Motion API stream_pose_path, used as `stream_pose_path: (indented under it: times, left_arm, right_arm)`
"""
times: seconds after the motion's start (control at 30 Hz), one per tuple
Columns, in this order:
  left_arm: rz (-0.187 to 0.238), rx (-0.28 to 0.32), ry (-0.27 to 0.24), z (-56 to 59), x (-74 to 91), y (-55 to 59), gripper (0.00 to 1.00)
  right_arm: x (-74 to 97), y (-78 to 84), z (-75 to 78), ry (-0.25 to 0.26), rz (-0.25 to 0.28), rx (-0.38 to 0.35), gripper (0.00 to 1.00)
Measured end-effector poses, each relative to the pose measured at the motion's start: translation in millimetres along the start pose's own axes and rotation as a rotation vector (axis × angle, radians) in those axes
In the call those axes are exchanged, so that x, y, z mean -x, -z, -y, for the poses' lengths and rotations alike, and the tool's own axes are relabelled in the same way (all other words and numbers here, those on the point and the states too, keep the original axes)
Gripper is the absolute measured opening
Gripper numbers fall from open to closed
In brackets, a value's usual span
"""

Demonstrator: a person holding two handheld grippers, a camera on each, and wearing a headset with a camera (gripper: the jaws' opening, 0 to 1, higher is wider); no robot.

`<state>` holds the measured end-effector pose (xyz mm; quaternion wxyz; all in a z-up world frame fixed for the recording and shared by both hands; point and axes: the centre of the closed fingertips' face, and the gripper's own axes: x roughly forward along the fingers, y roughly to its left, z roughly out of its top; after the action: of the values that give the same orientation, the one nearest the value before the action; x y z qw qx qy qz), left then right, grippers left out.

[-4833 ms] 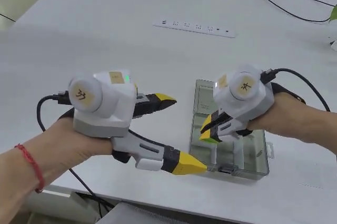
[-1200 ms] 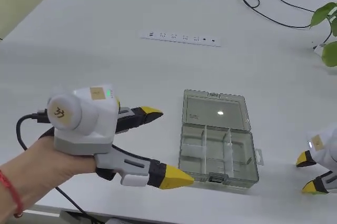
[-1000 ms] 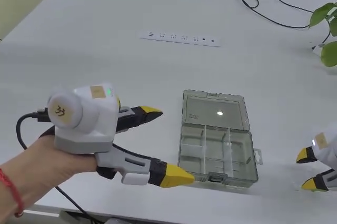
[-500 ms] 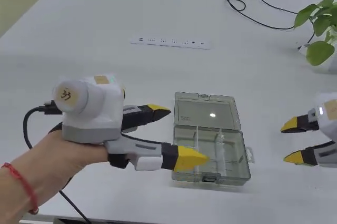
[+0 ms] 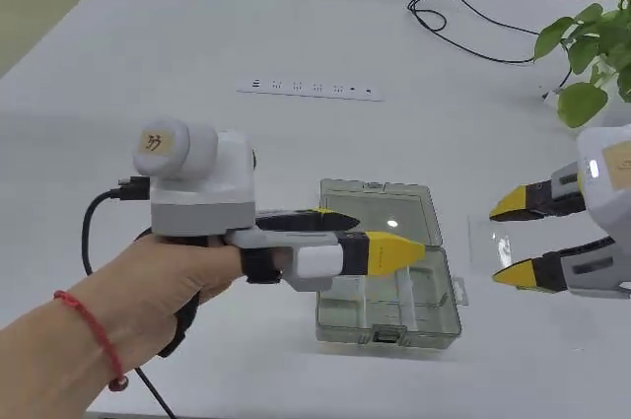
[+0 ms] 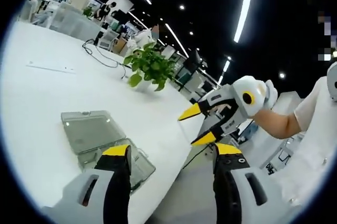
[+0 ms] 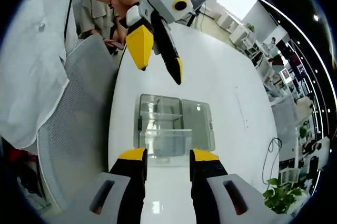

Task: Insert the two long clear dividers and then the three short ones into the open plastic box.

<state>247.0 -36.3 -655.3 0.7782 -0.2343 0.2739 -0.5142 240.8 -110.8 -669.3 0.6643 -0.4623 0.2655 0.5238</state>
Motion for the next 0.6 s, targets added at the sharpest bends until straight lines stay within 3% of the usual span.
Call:
stream_pose_path:
  times: [0.17,0.6]
  left_arm:
    - [-0.002,0.066,0.050,16.4,-10.3,1.5,0.50]
    - [-0.022,0.175,0.107,37.9,-31.3,10.3,0.21]
  right_arm:
    - [6.3,-19.7,-3.7,0.013,0.005,0.017,0.33]
    - [12.4,-47.7,-14.7,0.016,0.028,0.034,0.33]
